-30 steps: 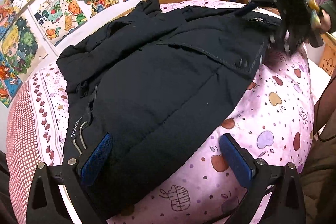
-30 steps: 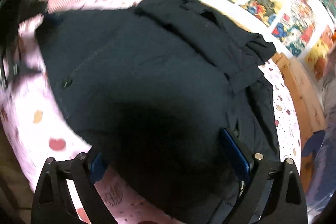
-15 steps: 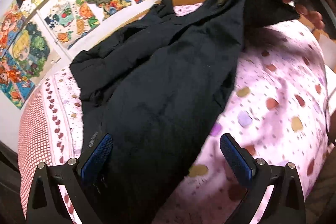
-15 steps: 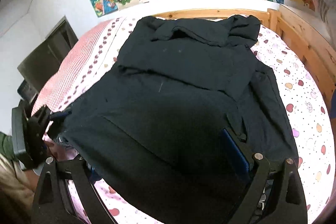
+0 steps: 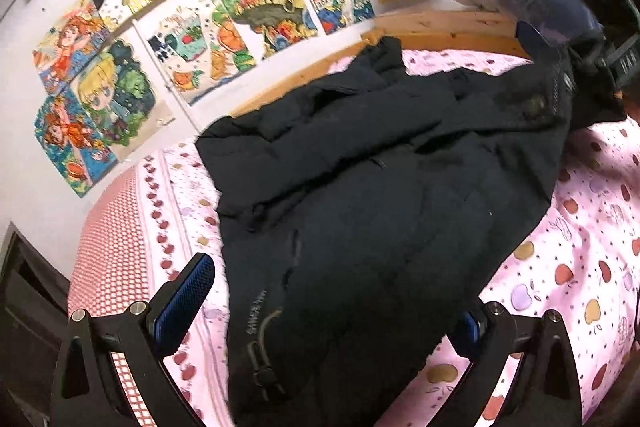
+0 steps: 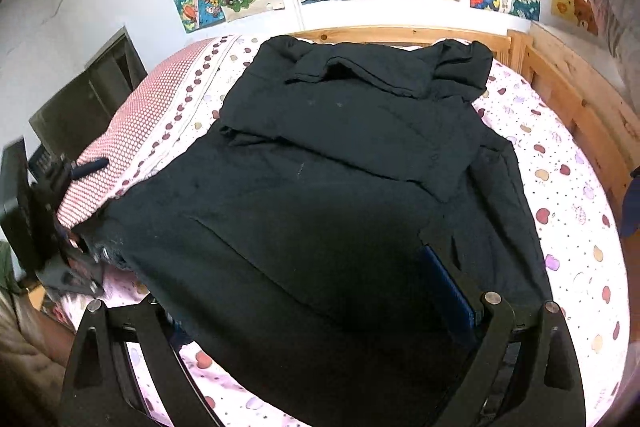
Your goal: Fold large clothes
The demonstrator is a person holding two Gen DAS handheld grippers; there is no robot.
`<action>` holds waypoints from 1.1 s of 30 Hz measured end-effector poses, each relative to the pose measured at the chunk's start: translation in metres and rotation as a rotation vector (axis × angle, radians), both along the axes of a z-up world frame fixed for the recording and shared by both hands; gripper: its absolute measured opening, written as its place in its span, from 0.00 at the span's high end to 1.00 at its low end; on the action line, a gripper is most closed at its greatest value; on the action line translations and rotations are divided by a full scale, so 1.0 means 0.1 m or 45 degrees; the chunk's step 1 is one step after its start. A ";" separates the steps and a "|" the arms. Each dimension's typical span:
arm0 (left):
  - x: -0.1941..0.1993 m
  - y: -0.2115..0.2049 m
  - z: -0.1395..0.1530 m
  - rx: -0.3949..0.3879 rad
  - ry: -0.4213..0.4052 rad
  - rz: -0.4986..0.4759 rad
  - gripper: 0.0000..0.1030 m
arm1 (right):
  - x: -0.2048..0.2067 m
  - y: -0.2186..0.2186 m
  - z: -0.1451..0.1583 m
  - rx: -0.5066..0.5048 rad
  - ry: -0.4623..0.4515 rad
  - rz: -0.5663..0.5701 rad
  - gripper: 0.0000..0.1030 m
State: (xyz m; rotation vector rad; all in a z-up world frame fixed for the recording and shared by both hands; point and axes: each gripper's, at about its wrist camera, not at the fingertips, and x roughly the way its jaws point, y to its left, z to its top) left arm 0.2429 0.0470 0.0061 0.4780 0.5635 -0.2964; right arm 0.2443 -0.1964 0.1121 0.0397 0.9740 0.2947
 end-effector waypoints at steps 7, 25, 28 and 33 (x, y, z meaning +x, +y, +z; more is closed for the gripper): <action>0.00 -0.05 0.11 0.042 -0.057 -0.022 0.25 | -0.17 0.19 0.03 -0.191 -0.104 0.131 0.09; 0.04 -0.13 0.17 0.018 -0.006 -0.055 0.59 | -0.85 0.75 -0.36 -0.976 -0.339 0.475 0.12; 0.03 -0.12 0.13 0.032 -0.008 -0.063 0.59 | -0.84 0.56 -0.26 -0.932 -0.343 0.356 0.36; 0.05 -0.12 0.15 0.047 -0.009 -0.064 0.59 | -0.85 0.39 -0.01 -0.765 -0.401 0.270 0.71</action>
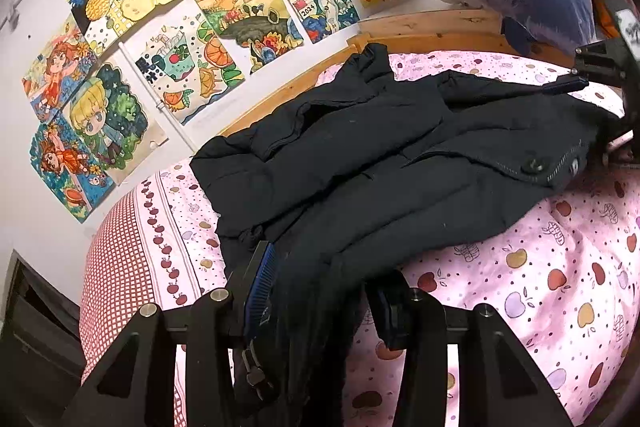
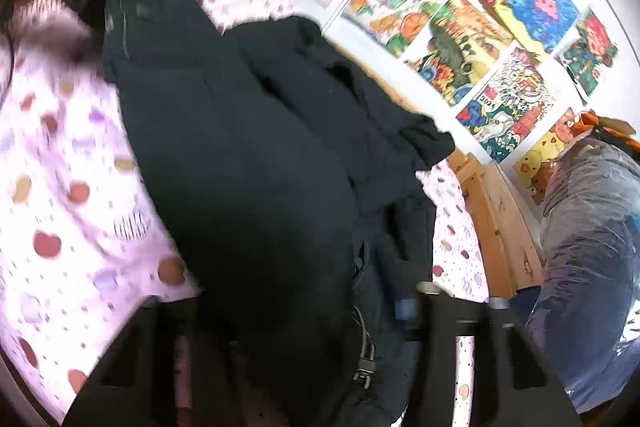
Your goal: Fold large clothes
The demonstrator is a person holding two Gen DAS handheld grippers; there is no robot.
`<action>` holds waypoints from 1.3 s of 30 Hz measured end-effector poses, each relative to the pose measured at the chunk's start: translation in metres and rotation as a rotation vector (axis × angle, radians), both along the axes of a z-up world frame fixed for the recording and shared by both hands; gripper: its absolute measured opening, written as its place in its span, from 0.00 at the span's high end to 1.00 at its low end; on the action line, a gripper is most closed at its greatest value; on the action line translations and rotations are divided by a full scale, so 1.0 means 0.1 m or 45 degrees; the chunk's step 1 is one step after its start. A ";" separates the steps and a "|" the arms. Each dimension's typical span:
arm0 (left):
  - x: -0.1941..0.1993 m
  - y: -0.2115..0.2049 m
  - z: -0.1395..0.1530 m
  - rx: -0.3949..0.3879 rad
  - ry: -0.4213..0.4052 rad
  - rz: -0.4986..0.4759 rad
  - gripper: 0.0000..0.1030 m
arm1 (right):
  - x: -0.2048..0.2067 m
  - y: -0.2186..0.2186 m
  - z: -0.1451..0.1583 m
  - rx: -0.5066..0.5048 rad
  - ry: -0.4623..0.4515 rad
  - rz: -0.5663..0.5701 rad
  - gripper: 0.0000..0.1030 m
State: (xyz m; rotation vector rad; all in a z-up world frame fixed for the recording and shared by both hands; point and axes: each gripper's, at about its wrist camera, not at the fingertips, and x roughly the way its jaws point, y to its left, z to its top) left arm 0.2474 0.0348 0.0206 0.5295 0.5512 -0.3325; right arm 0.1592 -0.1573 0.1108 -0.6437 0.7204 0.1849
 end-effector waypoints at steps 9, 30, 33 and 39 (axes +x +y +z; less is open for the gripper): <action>0.16 0.06 0.25 -0.123 -0.004 0.058 0.70 | 0.25 -0.18 0.22 0.181 -0.070 -0.107 0.82; 0.82 -0.06 0.95 -0.191 -0.211 0.226 0.88 | 1.42 -0.27 0.76 0.308 -0.257 -0.370 0.90; 1.03 -0.14 1.05 -0.138 -0.281 0.241 0.88 | 1.72 -0.26 0.85 0.260 -0.266 -0.395 0.90; 1.43 -0.16 1.18 -0.127 -0.327 0.301 0.89 | 2.26 -0.08 0.95 0.145 -0.323 -0.440 0.90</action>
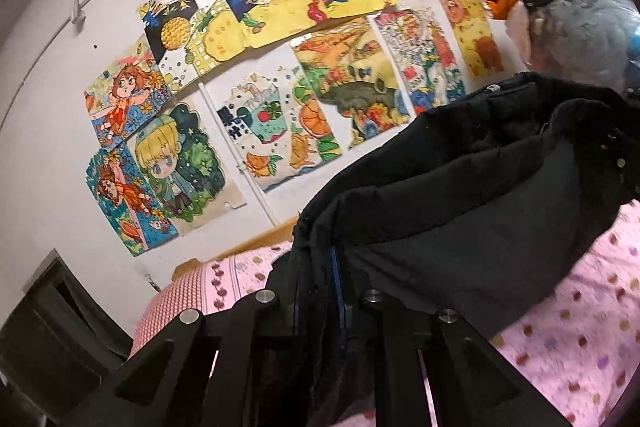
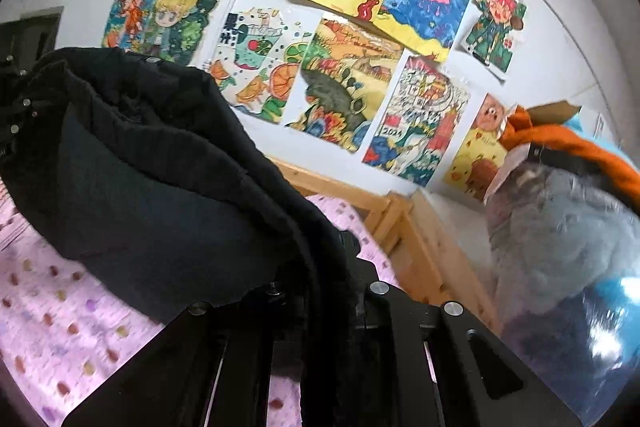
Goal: Fold large clothes
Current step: 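Fold the lifted jacket edge over toward the headboard with both grippers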
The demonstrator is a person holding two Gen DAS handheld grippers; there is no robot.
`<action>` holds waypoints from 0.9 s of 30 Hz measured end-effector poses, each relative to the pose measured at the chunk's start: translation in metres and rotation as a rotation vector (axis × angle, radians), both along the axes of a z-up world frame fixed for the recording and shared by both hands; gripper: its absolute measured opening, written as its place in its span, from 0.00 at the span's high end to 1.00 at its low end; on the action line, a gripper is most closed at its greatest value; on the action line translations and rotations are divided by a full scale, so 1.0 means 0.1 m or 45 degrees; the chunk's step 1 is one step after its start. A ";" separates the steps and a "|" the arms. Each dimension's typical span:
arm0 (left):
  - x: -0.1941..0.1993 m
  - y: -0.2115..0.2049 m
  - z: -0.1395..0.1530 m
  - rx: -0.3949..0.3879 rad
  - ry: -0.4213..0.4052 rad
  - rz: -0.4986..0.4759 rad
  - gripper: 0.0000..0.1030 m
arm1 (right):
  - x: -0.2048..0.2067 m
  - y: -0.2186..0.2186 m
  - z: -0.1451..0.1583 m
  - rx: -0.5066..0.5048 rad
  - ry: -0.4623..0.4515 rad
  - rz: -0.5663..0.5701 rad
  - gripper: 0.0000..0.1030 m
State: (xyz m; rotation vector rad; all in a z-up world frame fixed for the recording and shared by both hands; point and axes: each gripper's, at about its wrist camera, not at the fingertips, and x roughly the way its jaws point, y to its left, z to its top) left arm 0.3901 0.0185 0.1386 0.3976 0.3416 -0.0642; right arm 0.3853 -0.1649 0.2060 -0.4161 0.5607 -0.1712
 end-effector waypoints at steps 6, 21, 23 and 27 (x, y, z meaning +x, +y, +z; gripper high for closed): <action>0.47 -0.08 0.07 0.034 -0.034 0.075 0.89 | 0.46 0.12 -0.01 0.021 -0.101 -0.075 0.90; 1.68 -0.01 -0.26 -0.095 0.042 0.095 0.89 | 1.64 -0.10 -0.60 0.186 -0.127 0.006 0.90; 1.77 -0.03 -0.33 -0.085 0.058 0.093 0.89 | 1.73 -0.14 -0.71 0.197 -0.121 0.013 0.90; 1.94 -0.05 -0.47 -0.101 0.089 0.100 0.89 | 1.89 -0.17 -0.95 0.207 -0.099 0.017 0.90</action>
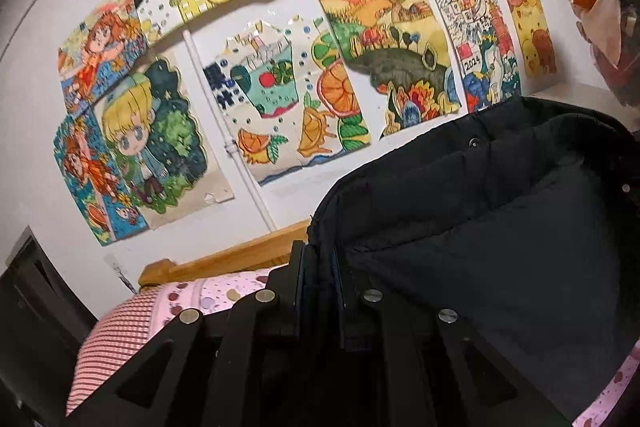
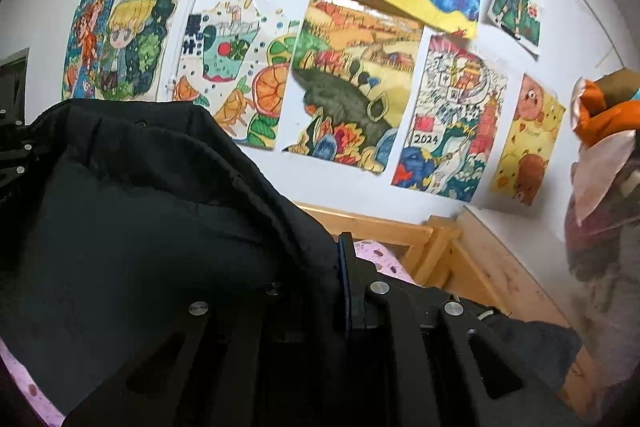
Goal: Fold large clothes
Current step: 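Fold the lifted jacket edge over toward the headboard with both grippers, then grasp the folded jacket edge with both grippers and pull it taut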
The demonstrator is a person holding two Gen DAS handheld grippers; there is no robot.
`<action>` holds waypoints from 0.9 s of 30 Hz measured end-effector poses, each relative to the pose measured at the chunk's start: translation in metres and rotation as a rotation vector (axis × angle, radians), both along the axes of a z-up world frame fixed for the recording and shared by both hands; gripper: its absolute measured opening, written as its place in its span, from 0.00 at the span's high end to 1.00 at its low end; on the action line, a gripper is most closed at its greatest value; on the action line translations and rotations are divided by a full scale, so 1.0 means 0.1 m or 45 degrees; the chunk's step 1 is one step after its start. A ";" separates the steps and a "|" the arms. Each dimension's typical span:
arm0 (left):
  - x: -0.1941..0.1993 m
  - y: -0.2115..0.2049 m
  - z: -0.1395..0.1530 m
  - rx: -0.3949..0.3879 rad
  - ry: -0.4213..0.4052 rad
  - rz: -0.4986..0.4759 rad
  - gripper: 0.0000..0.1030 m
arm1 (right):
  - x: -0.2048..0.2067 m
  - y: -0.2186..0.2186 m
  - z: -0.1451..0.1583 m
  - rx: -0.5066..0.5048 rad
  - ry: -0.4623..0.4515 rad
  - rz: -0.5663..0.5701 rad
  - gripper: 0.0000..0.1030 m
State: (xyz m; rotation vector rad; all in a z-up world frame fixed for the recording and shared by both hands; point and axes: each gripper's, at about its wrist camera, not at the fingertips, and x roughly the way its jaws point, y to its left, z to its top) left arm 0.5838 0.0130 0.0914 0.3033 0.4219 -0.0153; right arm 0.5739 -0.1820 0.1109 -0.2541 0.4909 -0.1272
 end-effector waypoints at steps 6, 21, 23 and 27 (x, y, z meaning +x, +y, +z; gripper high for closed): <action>0.26 -0.01 -0.26 -0.008 0.060 -0.006 0.88 | 0.16 -0.01 -0.28 -0.005 0.039 0.012 0.90; 0.71 0.01 -0.85 -0.087 0.203 -0.054 0.55 | 0.51 -0.14 -0.97 0.084 0.185 0.011 0.84; 0.77 0.10 -0.89 -0.142 0.207 -0.014 0.38 | 0.53 -0.15 -1.00 0.090 0.184 0.017 0.84; 0.85 0.25 -0.95 -0.247 0.247 0.001 0.27 | 0.56 -0.14 -1.03 0.100 0.182 0.027 0.83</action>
